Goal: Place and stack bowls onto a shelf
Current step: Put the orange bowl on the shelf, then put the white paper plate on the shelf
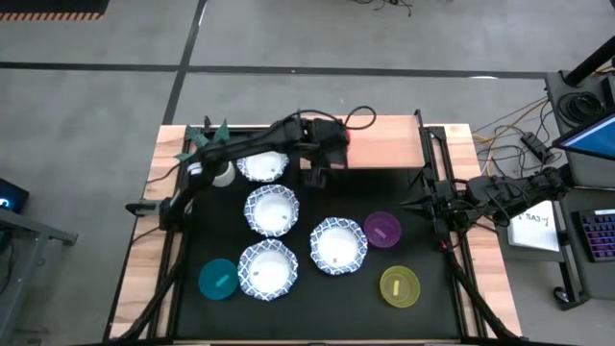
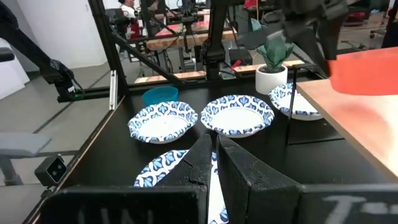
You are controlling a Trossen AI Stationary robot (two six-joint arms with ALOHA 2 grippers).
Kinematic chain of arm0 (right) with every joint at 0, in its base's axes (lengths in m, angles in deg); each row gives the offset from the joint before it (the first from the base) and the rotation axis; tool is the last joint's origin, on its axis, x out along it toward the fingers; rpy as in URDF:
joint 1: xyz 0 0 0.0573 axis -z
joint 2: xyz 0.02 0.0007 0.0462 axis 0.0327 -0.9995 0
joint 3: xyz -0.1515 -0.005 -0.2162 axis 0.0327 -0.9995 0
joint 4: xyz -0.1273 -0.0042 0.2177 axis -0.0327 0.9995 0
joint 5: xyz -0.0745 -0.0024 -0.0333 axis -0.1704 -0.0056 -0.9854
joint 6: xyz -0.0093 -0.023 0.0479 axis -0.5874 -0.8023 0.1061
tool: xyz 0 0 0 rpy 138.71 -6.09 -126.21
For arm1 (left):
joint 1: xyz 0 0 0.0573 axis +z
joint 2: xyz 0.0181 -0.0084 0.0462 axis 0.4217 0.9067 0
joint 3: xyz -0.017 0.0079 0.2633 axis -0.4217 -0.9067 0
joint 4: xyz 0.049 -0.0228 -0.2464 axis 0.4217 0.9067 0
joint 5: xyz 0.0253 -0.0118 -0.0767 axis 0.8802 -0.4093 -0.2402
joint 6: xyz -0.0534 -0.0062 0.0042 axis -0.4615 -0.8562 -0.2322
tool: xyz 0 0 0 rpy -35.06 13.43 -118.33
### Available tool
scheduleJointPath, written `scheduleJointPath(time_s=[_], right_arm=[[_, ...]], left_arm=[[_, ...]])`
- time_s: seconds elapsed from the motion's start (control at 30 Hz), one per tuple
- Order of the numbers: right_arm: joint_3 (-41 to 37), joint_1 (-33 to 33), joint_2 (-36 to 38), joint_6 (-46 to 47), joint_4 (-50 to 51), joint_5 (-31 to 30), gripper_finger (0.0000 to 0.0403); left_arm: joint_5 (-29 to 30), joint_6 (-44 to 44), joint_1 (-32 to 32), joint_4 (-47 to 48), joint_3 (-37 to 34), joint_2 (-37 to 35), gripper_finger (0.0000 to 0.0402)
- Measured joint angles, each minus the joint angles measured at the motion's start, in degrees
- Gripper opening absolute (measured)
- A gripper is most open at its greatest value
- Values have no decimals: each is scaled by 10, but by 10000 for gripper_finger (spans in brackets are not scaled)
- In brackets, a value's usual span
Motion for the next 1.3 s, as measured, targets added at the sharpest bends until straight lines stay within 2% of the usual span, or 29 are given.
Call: scheduleJointPath(time_s=[0.37, 0.73, 0.93, 1.03, 1.2, 1.3], right_arm=[[0, 0, -1, -1, 2, -3, 16], [0, 0, -1, 2, 3, -4, 16], [0, 0, -4, 38, 1, -4, 16], [-1, 0, -17, 66, -11, -5, 16], [-3, 0, -74, 80, -65, -6, 16], [-2, 0, -119, 80, -102, -6, 16]], left_arm=[[1, -7, 31, -11, 0, 20, 5], [5, -4, 38, -13, 0, 23, 76], [4, -18, 37, 36, 1, -10, 93], [-10, -55, 31, 69, 0, -26, 89], [-94, -129, 7, 103, -2, -61, 73], [-104, -150, -27, 100, -27, -84, 60]])
